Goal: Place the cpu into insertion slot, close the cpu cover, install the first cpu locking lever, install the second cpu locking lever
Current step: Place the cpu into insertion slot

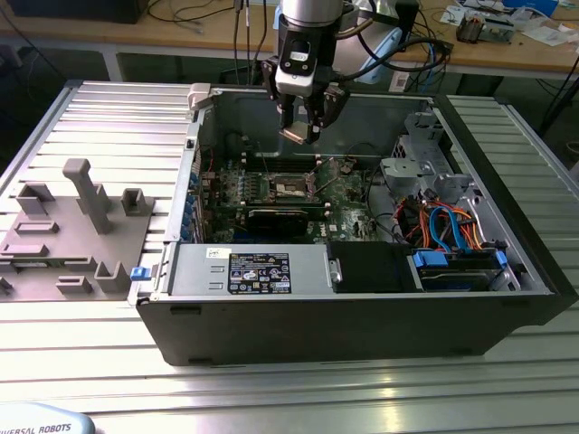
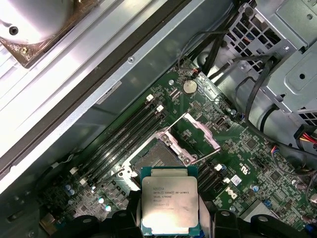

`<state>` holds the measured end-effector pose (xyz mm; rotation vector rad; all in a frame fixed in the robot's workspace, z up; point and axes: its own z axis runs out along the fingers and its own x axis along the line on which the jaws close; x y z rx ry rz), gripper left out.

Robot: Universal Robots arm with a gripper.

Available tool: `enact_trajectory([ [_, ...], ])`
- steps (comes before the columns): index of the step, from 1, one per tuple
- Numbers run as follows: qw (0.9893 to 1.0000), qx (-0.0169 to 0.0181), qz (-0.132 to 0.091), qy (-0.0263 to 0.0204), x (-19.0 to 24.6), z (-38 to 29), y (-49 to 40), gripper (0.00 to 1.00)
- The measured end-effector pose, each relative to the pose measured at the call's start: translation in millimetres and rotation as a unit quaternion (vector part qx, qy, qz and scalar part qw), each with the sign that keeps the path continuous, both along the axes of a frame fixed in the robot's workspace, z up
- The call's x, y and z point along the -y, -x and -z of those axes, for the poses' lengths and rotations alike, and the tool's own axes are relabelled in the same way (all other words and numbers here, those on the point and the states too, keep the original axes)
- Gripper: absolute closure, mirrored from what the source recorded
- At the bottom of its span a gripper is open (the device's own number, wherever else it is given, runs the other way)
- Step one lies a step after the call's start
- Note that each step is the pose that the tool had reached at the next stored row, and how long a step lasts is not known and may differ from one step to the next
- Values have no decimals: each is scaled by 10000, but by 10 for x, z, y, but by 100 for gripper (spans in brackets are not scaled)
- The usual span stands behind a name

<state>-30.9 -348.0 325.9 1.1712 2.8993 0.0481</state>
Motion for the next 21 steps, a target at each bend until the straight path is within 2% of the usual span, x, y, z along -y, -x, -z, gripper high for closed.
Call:
enact_trajectory([
  [21, 9999, 0, 122, 0, 0, 0, 0, 46],
])
